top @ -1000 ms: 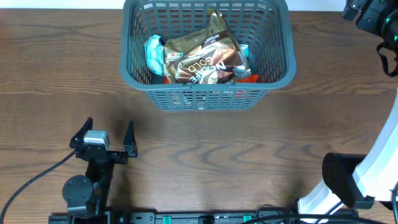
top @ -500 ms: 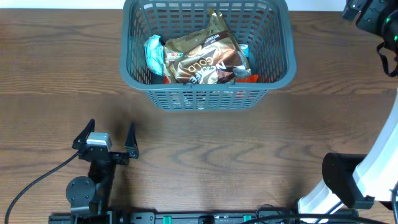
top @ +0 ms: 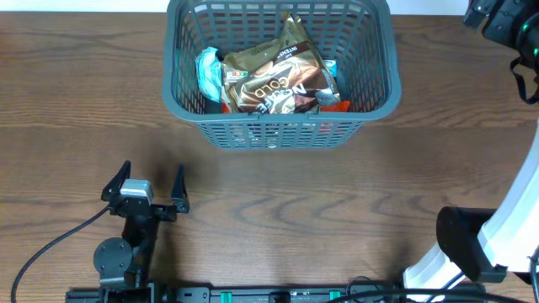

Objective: Pack container

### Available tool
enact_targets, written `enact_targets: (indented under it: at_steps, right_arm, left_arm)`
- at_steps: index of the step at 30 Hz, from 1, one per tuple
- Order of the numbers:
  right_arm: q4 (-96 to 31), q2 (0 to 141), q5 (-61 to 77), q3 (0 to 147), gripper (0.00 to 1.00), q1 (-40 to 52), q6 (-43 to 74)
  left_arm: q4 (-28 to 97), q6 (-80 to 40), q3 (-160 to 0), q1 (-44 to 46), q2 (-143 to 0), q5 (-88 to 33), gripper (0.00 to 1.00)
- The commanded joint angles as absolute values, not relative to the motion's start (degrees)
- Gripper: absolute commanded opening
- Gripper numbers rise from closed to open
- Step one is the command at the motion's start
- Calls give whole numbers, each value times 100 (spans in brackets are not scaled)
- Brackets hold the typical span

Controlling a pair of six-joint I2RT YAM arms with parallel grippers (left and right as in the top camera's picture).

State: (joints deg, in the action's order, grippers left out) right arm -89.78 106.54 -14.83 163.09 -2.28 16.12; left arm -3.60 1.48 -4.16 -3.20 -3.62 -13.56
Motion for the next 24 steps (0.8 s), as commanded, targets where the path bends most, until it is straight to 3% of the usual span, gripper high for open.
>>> enact_targets:
  at_steps: [1, 15, 24]
  right_arm:
    - [-8984, 10613, -1496, 16376, 99, -259, 1669]
    - [-8982, 10613, -1496, 16376, 99, -259, 1669]
    - [-8984, 10613, -1496, 16376, 99, -259, 1669]
  left_arm:
    - [-447, 117, -279, -303, -309, -1413, 99]
    - [-871, 121, -23, -303, -303, -1426, 98]
    - [-1096, 117, -23, -303, -303, -567, 99]
